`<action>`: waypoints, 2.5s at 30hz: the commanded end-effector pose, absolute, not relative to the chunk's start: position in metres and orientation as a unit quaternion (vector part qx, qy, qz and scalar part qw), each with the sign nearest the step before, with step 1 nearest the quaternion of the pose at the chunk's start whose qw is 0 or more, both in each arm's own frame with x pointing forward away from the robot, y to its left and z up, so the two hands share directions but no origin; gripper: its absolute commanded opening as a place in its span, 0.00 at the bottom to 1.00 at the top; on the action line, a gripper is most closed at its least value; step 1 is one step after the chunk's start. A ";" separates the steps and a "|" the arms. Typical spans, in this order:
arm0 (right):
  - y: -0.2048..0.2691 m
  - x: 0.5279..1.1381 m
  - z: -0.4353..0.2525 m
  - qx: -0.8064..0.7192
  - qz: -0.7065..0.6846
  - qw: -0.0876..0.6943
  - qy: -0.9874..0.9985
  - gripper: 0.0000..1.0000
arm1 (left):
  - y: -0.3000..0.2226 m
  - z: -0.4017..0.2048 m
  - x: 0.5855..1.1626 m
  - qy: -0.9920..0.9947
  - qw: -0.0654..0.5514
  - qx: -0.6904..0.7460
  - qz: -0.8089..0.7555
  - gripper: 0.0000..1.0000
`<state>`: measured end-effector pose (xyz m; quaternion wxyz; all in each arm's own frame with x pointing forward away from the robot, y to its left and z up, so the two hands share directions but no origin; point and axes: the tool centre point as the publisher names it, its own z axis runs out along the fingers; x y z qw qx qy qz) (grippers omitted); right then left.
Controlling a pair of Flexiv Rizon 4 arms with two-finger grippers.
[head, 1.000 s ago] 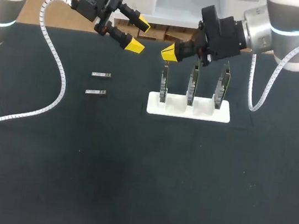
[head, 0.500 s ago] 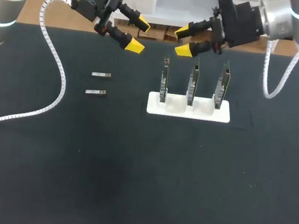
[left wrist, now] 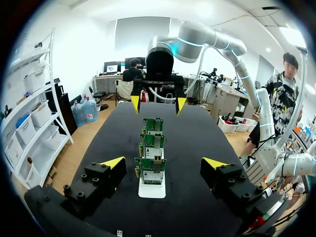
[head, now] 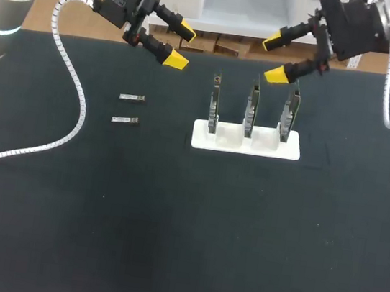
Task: Pick up the optical module with the left hand, and insert it into the network port with the right hand.
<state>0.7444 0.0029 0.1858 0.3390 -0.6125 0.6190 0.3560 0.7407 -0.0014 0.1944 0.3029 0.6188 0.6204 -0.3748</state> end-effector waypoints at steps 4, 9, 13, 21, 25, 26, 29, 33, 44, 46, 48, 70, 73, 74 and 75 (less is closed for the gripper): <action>-0.015 0.736 0.189 -0.613 0.349 0.334 0.626 1.00 | -0.002 0.195 0.741 0.622 0.300 0.619 -0.374 1.00; -0.020 0.733 0.187 -0.615 0.347 0.327 0.628 1.00 | -0.002 0.195 0.741 0.622 0.300 0.619 -0.374 1.00; -0.023 0.730 0.186 -0.616 0.346 0.323 0.630 1.00 | -0.002 0.195 0.741 0.622 0.300 0.619 -0.374 1.00; -0.031 0.722 0.188 -0.619 0.355 0.305 0.631 1.00 | -0.002 0.195 0.741 0.622 0.300 0.619 -0.374 1.00; -0.031 0.722 0.188 -0.619 0.355 0.305 0.631 1.00 | -0.002 0.195 0.741 0.622 0.300 0.619 -0.374 1.00; -0.031 0.722 0.188 -0.619 0.355 0.305 0.631 1.00 | -0.002 0.195 0.741 0.622 0.300 0.619 -0.374 1.00; -0.031 0.722 0.188 -0.619 0.355 0.305 0.631 1.00 | -0.002 0.195 0.741 0.622 0.300 0.619 -0.374 1.00; -0.031 0.722 0.188 -0.619 0.355 0.305 0.631 1.00 | -0.002 0.195 0.741 0.622 0.300 0.619 -0.374 1.00; -0.031 0.722 0.188 -0.619 0.355 0.305 0.631 1.00 | 0.030 0.186 0.697 0.684 0.165 0.637 -0.314 1.00; -0.031 0.722 0.188 -0.619 0.355 0.305 0.631 1.00 | 0.042 0.179 0.685 0.700 0.148 0.631 -0.302 1.00; -0.031 0.722 0.188 -0.619 0.355 0.305 0.631 1.00 | 0.052 0.174 0.675 0.710 0.140 0.627 -0.288 1.00; -0.031 0.722 0.188 -0.619 0.355 0.305 0.631 1.00 | 0.076 0.111 0.653 0.749 0.072 0.605 -0.261 1.00; -0.031 0.722 0.188 -0.619 0.355 0.305 0.631 1.00 | 0.076 0.111 0.653 0.749 0.072 0.605 -0.261 1.00; -0.031 0.722 0.188 -0.619 0.355 0.305 0.631 1.00 | 0.076 0.111 0.653 0.749 0.072 0.605 -0.261 1.00; -0.031 0.722 0.188 -0.619 0.355 0.305 0.631 1.00 | 0.076 0.111 0.653 0.749 0.072 0.605 -0.261 1.00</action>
